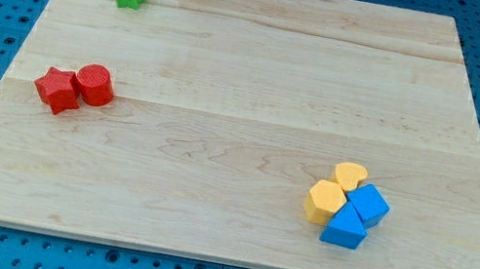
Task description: Slide the green star along with green circle to the top left
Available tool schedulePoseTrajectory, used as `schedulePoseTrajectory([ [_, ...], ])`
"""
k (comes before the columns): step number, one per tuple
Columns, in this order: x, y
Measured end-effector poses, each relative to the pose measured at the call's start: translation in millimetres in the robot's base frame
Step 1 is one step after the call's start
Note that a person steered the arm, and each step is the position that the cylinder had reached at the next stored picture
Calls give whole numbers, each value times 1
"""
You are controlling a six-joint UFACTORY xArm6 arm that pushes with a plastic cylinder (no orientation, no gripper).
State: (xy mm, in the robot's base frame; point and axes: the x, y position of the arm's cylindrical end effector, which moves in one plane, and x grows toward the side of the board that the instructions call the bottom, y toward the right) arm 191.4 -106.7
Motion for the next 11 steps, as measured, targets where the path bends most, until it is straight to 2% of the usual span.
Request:
schedulePoseTrajectory([
  [1,0,-3],
  [2,1,-71],
  [4,1,-75],
  [5,1,-46],
  [6,7,-67],
  [8,23,64],
  [9,69,38],
  [10,63,-17],
  [11,29,-59],
])
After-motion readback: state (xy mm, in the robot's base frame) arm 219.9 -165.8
